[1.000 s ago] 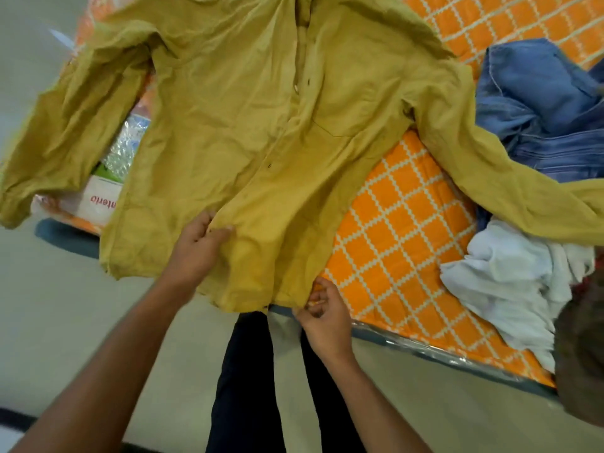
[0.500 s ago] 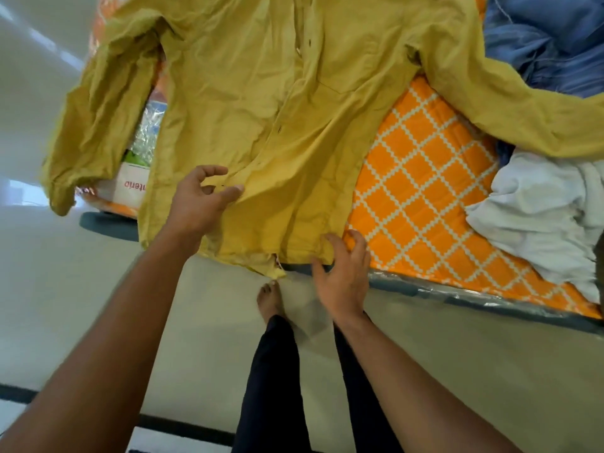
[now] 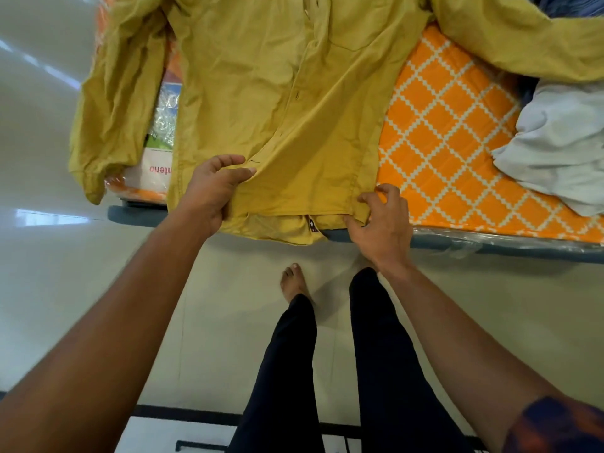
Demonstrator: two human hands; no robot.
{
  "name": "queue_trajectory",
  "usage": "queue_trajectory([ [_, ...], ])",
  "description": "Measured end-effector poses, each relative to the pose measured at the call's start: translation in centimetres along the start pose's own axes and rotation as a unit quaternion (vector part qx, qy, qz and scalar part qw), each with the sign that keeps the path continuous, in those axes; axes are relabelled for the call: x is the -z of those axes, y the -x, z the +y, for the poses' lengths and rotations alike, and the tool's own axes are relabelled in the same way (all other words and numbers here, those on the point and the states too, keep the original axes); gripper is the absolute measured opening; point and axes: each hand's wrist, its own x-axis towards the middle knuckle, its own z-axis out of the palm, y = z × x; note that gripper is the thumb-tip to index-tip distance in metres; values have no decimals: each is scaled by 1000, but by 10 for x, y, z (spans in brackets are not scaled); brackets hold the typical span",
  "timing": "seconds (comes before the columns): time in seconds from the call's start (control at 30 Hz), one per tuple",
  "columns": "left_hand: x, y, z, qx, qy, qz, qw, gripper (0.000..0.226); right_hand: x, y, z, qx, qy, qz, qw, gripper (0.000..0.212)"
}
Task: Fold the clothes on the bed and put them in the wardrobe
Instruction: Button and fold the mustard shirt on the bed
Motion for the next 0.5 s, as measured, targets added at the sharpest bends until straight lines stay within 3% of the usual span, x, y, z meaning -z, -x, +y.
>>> queue_trajectory([
  [0.1, -2, -2, -3, 1, -2, 4, 1000, 29, -6, 2, -3, 24, 28, 8, 999, 45],
  [0.2, -3, -2, -3, -4, -11, 0, 1000, 31, -11, 4, -5, 41, 23, 42, 998, 23],
  [0.27, -2, -2, -4, -9, -21, 6, 1000, 29, -9, 3, -3, 3, 8, 74, 997, 12],
  [0.5, -12, 2, -17, -83, -95, -2, 992, 23, 24, -13, 6, -69, -42, 133, 988, 11],
])
